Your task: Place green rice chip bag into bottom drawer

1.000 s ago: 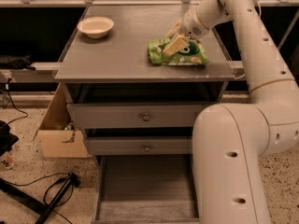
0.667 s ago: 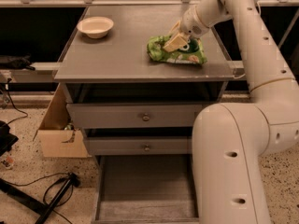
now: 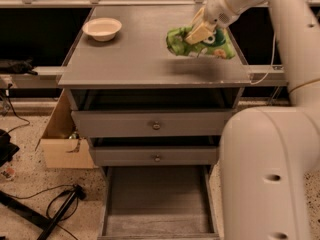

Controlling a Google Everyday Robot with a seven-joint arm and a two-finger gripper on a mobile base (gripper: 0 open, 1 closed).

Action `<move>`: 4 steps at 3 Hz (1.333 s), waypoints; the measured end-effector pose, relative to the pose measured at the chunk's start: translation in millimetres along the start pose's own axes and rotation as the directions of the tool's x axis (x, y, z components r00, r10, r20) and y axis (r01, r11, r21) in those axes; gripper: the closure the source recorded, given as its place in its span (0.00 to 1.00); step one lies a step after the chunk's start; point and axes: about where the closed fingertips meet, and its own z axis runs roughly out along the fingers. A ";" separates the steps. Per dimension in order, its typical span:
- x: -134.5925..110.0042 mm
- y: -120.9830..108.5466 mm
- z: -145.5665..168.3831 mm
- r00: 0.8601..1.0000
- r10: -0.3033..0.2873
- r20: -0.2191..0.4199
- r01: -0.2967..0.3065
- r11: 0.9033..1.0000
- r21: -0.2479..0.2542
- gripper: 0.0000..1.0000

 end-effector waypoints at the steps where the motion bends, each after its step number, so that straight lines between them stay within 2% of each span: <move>1: -6.8 15.8 -66.5 0.999 -0.001 -0.038 0.003 0.998 0.059 1.00; 2: -1.7 58.7 -168.7 0.996 0.066 -0.051 -0.055 0.980 0.189 1.00; 3: -6.2 99.0 -207.2 0.999 0.040 0.002 -0.039 0.964 0.265 1.00; 4: 49.7 145.9 -165.6 0.996 0.041 0.085 -0.062 0.963 0.262 1.00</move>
Offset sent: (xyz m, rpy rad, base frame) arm -0.2170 -0.1260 0.0491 -0.0656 0.0253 -0.2814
